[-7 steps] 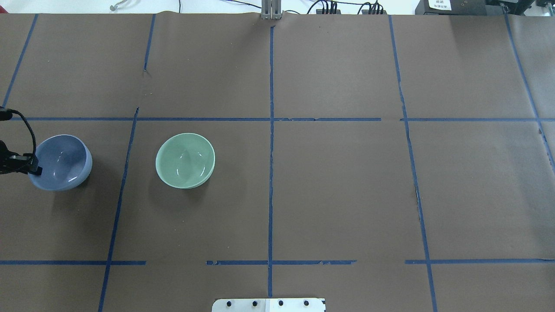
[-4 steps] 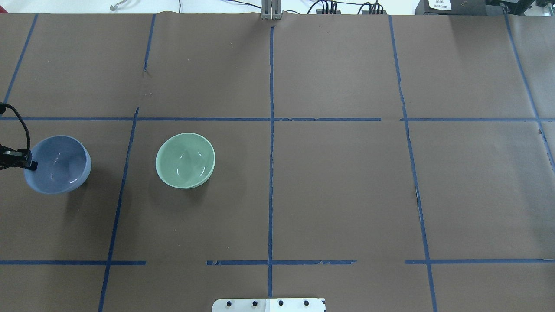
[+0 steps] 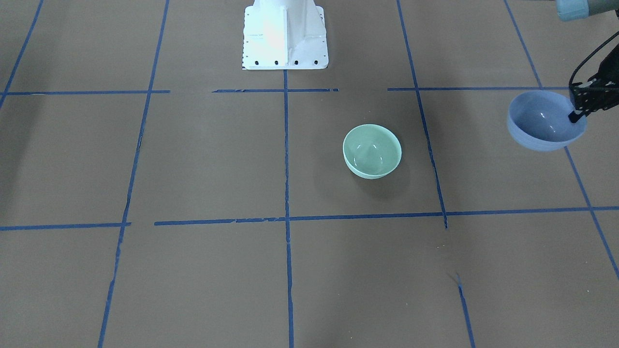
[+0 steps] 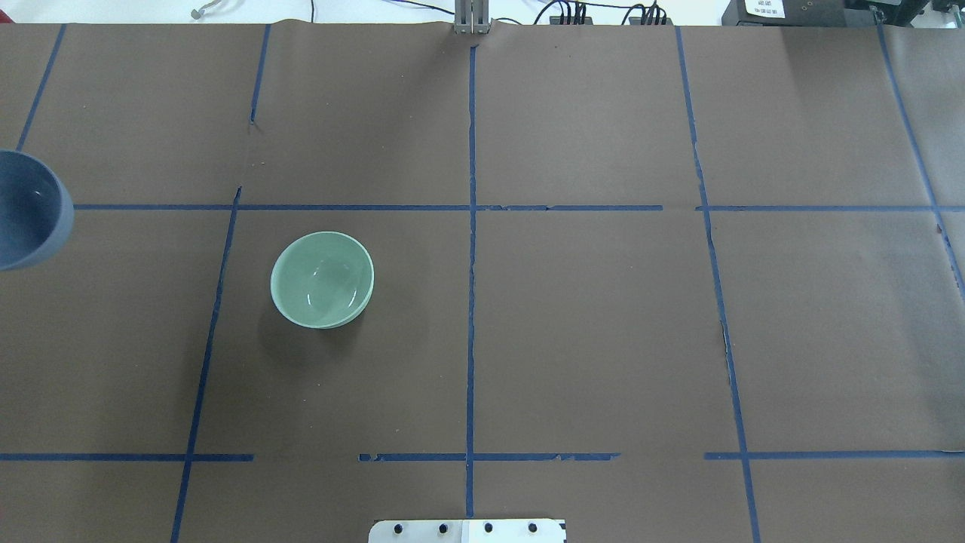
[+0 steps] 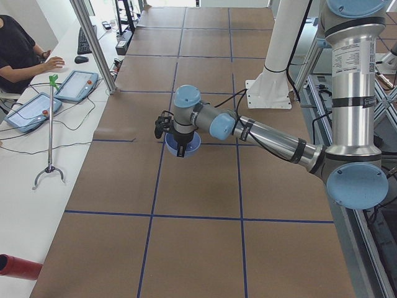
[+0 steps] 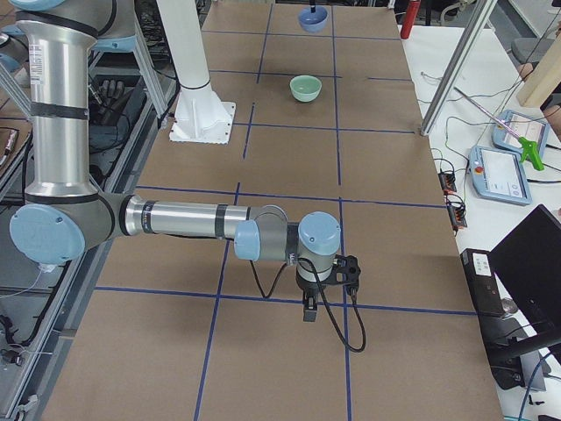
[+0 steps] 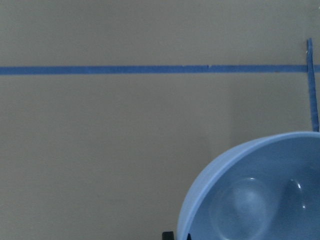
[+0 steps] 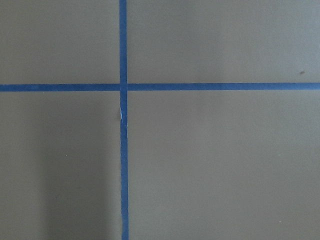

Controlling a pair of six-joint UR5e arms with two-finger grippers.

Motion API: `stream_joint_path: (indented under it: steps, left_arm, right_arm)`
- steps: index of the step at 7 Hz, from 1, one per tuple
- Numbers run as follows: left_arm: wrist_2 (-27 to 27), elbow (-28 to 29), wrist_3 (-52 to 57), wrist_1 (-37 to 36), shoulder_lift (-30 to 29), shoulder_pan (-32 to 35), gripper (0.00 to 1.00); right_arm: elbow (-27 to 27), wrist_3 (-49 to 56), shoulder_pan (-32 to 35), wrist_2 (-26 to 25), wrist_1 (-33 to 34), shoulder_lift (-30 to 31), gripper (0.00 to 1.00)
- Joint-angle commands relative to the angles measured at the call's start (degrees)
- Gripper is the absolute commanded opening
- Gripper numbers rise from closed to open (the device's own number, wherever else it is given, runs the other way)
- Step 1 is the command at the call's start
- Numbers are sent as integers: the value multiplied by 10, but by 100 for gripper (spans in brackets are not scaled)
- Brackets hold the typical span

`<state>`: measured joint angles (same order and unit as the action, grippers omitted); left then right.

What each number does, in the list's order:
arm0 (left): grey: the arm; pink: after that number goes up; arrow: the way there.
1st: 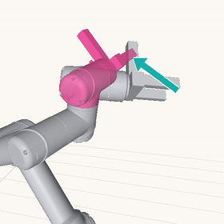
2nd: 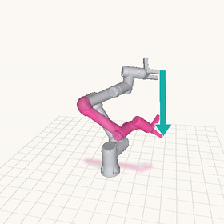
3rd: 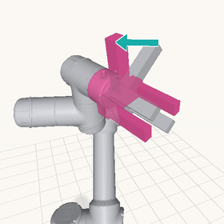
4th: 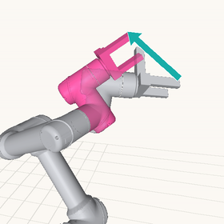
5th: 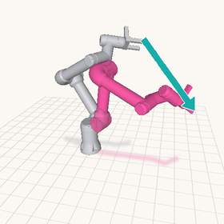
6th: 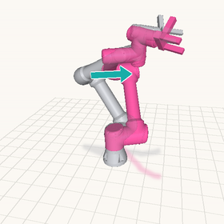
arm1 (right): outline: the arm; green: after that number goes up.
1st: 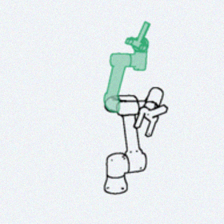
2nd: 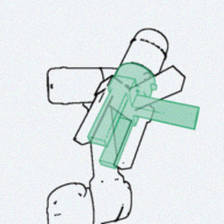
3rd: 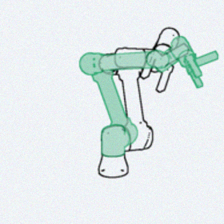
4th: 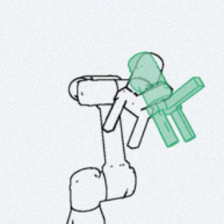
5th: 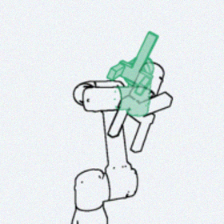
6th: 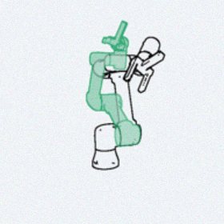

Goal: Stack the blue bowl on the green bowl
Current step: 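Lift the blue bowl with the left gripper and carry it over the green bowl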

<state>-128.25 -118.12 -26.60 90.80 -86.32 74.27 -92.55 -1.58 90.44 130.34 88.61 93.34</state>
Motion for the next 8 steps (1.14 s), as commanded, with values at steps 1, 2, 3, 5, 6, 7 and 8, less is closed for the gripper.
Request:
stream_joint_path:
  steps: [1, 2, 3, 5, 6, 7, 8]
  left_arm:
    - [-2, -67, -2, -111, -24, 22, 0]
    - [-18, -79, -62, -113, -39, -3, 0]
    - [-30, -78, -162, -112, -86, -55, 0]
    - [-27, -52, -336, -105, -188, -178, 0]
    - [-24, -10, -383, -67, -218, -215, 0]
    - [-20, 35, -422, 9, -218, -241, 0]
    - [4, 61, -463, 70, -217, -263, 0]
  right_arm:
    - [0, 0, 0, 0, 1, 0, 100]
    - [0, 0, 0, 0, 0, 0, 100]
    - [0, 0, 0, 0, 0, 0, 100]
    - [0, 0, 0, 0, 0, 0, 100]
    - [0, 0, 0, 0, 0, 0, 100]
    - [0, 0, 0, 1, 0, 0, 100]
    - [0, 0, 0, 0, 0, 0, 100]
